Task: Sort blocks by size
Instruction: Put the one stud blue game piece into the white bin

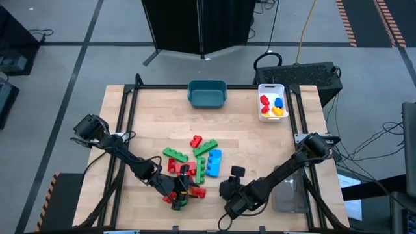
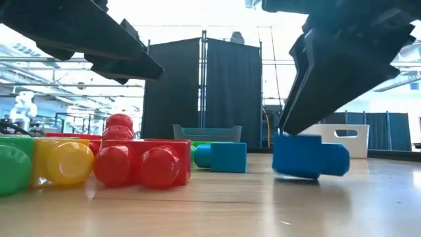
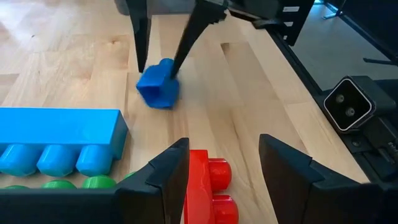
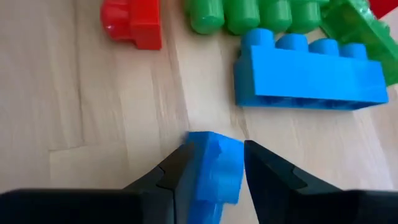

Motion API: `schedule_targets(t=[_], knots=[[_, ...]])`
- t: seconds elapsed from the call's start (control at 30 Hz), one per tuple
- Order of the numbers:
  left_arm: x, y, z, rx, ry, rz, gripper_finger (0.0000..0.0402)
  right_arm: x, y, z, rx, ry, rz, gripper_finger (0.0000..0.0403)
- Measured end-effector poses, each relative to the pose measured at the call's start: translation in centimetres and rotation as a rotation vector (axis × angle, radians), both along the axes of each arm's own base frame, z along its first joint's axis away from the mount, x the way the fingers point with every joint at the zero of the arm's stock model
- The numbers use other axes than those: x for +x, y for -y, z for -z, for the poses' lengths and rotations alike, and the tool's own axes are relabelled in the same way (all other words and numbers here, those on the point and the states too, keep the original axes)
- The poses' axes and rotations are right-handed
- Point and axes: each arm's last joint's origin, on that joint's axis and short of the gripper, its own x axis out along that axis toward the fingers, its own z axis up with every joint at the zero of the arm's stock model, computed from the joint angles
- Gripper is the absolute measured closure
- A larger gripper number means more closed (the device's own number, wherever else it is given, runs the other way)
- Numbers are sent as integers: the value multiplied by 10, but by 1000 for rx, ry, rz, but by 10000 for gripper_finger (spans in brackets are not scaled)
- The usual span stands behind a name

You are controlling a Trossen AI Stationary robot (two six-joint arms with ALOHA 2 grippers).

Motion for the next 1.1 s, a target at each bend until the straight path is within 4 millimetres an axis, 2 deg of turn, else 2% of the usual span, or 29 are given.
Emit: schedule_targets(t=[0.17, 0.33, 0.47, 0.6, 0.83, 1.0, 1.1], knots=[[0, 0, 0, 3, 1, -6, 226, -1, 0, -3, -36, -16, -64, 262], [0, 0, 0, 5, 2, -9, 226, -2, 0, -4, -3, -33, -57, 206], [0, 0, 0, 5, 2, -10, 226, -4, 3, -4, 48, -11, 83, 152], [0, 0, 0, 7, 3, -12, 226, -3, 11, -4, 130, 35, 302, 122], [0, 0, 0, 7, 3, -12, 226, 0, 13, 2, 180, 26, 348, 120], [-1, 0, 1, 12, -3, -12, 226, 0, 20, 20, 222, 3, 364, 141], [-1, -1, 1, 19, -10, -15, 226, -1, 22, 24, 220, 3, 371, 162]])
